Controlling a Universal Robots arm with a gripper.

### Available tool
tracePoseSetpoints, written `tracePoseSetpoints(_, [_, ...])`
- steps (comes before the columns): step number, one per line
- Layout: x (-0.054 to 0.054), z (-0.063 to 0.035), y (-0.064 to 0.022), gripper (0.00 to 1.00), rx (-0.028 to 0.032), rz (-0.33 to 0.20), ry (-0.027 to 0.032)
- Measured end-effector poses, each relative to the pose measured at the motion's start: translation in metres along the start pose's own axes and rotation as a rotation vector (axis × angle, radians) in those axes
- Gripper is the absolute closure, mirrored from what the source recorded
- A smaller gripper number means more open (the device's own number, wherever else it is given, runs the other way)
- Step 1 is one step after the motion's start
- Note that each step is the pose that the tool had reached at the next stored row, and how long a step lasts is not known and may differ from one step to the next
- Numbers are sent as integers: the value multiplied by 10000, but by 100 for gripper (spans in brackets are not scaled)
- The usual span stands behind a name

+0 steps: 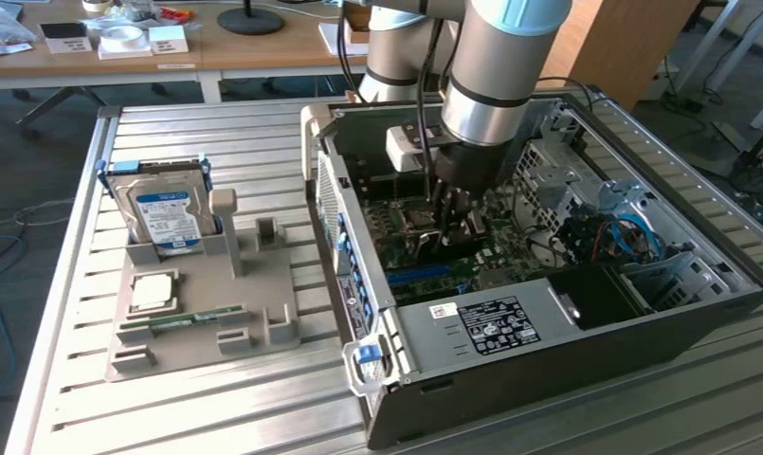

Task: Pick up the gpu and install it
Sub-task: 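Insert the gpu into the slot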

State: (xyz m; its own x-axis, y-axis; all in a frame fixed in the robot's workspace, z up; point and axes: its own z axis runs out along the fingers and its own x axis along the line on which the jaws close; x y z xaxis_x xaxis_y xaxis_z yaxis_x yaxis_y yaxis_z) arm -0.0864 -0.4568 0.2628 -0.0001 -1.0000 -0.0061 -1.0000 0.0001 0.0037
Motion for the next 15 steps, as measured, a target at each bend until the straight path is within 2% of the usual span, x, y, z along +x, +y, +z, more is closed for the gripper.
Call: tracePoseSetpoints(15, [0, 0, 30, 73, 0, -1, 0])
